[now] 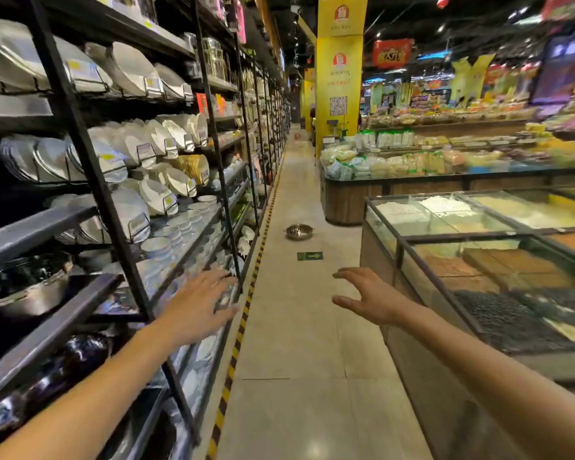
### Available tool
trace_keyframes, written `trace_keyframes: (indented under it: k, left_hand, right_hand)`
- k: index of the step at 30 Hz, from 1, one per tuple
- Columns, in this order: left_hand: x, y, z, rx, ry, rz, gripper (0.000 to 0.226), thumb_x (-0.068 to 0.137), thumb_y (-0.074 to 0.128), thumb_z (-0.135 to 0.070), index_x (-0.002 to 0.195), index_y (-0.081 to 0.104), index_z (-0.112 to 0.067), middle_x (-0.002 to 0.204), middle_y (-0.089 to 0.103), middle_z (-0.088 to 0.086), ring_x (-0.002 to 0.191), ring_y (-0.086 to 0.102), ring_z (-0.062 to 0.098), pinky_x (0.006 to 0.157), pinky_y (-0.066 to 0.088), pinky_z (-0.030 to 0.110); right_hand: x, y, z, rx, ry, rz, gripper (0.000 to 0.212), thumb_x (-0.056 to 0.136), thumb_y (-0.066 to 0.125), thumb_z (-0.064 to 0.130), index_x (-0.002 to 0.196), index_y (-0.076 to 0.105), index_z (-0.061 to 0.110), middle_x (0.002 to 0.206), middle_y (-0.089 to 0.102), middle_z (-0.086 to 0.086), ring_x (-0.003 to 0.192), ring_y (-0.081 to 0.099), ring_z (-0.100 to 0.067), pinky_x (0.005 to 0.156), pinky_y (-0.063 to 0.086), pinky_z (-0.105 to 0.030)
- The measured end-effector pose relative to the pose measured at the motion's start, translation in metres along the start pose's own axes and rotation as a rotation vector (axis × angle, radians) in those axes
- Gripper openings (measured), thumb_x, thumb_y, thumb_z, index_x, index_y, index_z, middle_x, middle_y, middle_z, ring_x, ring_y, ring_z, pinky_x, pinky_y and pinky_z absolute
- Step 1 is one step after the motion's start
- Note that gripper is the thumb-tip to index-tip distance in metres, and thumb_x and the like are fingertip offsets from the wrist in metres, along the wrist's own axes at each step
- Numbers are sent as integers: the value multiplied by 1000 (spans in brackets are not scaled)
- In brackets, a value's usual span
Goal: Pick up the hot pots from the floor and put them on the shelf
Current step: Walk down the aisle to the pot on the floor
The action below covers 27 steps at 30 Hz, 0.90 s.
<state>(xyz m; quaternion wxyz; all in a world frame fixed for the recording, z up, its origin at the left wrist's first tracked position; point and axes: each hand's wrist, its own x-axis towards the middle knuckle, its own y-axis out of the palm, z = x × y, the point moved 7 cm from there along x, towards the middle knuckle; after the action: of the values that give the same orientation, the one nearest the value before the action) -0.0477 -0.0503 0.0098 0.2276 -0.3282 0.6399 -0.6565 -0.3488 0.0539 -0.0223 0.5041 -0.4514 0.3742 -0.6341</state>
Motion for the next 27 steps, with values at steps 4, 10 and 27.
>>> trace_keyframes:
  k: [4, 10, 27]
  left_hand:
    - [99, 54, -16, -5, 29, 68, 67, 97, 37, -61, 155, 27, -28, 165, 20, -3, 152, 13, 17, 123, 16, 41]
    - [266, 118, -11, -43, -8, 69, 69, 95, 35, -64, 154, 27, -30, 163, 23, -4, 151, 17, 18, 123, 17, 39]
    - [656, 265, 131, -67, -89, 149, 72, 95, 33, -66, 156, 25, -27, 164, 22, 0, 151, 17, 22, 124, 15, 42]
  right_hand:
    - [45, 17, -86, 0, 75, 12, 66, 93, 51, 60, 149, 42, 26, 156, 40, 1, 145, 30, -17, 117, 25, -31]
    - [159, 17, -224, -11, 148, 47, 67, 94, 53, 59, 149, 42, 22, 155, 42, -2, 144, 34, -19, 116, 27, -33]
    - [561, 122, -412, 29, 140, 168, 68, 95, 53, 56, 150, 41, 18, 156, 41, -5, 145, 32, -23, 118, 25, -35]
